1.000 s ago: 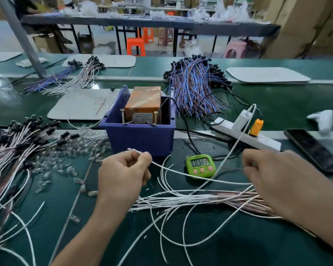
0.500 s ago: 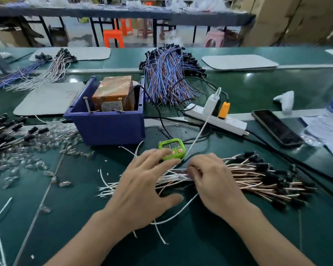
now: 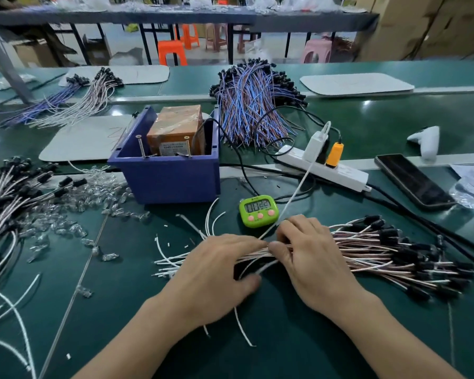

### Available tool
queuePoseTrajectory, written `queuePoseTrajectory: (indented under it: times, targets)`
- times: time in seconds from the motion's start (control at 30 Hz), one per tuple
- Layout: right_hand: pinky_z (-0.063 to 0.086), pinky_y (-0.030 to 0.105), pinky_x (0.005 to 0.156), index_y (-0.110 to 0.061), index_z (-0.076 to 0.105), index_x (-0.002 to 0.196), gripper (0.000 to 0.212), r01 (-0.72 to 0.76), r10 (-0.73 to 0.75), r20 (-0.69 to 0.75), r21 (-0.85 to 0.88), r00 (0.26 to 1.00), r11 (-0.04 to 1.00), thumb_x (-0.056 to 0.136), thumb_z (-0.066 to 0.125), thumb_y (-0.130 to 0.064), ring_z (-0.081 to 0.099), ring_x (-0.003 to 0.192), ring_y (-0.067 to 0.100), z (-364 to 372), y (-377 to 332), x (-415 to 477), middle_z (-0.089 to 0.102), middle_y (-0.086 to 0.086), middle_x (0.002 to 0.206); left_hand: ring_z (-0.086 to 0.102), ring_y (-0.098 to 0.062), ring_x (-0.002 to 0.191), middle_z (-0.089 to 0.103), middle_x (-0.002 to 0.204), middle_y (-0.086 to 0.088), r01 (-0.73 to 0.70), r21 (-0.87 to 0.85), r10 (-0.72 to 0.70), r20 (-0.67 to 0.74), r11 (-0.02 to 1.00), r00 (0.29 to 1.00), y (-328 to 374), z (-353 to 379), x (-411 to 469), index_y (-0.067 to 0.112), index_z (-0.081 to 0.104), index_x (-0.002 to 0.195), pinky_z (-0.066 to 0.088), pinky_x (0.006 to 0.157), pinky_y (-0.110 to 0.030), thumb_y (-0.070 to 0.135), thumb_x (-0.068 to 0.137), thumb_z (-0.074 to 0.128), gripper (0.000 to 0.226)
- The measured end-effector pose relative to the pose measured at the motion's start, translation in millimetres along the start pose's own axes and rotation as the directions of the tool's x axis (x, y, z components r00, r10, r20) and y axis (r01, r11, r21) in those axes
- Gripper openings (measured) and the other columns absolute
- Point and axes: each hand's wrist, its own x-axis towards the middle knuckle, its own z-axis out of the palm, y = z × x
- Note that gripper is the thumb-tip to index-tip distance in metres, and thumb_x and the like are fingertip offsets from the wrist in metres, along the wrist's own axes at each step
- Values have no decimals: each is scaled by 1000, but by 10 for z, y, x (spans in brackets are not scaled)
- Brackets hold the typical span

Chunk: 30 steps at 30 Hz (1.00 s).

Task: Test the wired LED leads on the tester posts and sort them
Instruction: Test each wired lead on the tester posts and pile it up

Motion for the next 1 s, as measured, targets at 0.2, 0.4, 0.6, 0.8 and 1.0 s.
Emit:
queuePoseTrajectory:
  times: [0.2,0.4,0.6,0.8,1.0]
  targets:
    - [40,39,83,-22,56,88,23,4,-6,-67,-26,998,1000,106,46,-32,42,81,17,67,24,15,49,-8,85,59,2,108,74,112,22,93,-34,-98,-154,995,983,-111,39,48,34,77,117,50,95,-24,21,90,76,30]
    - [42,38,88,-22,64,95,8,42,-44,-146,-14,988,999,101,58,-20,51,89,18,19,-101,-28,61,-8,91,63,3,100,74,112,22,226,-105,-235,-80,968,969,-84,-144,42,40,75,117,49,93,-23,51,87,72,31]
    - [35,23,82,-28,69,100,20,185,-117,-233,294,965,938,92,54,-18,52,94,6,13,-1068,308,63,-14,91,66,7,83,72,84,29,443,-172,-473,-243,880,847,-376,-818,-135,46,76,102,53,78,-22,32,86,72,22]
    - [48,35,78,-30,69,105,31,267,-331,53,477,942,837,94,47,-12,59,89,21,296,-2234,855,67,0,96,60,-22,74,76,87,4,709,17,-608,-501,705,616,-788,-1330,-727,48,76,102,46,66,-31,31,86,72,24]
    - [51,35,73,-23,66,125,55,375,-488,269,379,830,846,85,44,7,65,90,26,753,-3213,1132,72,6,108,63,-30,108,70,119,-6,857,111,-638,-621,504,456,-1332,-1639,-1546,26,75,119,52,93,-42,29,88,74,31]
